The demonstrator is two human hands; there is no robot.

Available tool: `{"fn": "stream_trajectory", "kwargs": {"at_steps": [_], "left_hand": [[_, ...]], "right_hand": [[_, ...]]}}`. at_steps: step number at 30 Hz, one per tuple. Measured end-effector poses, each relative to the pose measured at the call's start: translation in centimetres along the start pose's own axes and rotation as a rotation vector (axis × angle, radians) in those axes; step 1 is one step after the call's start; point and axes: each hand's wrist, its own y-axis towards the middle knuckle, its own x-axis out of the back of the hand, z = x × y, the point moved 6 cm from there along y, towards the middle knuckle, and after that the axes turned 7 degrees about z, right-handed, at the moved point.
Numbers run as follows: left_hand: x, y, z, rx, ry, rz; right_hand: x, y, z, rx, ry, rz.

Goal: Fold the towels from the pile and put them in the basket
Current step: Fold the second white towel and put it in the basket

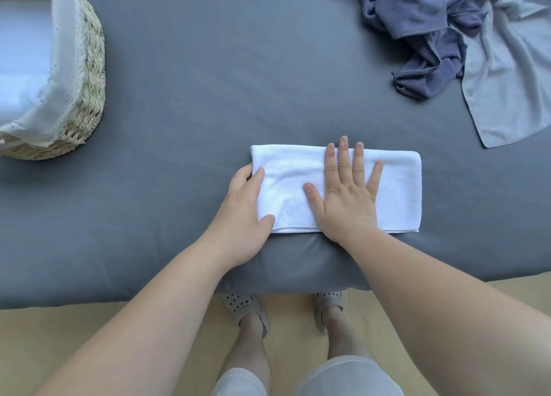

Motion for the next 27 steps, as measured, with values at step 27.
{"fn": "stream_trajectory", "kwargs": {"at_steps": [27], "left_hand": [[-15.6,5.5,-18.4,-0.151,0.495,-0.097]], "right_hand": [[4.9,-5.7,-13.9,0.079,1.484,0.203]]}}
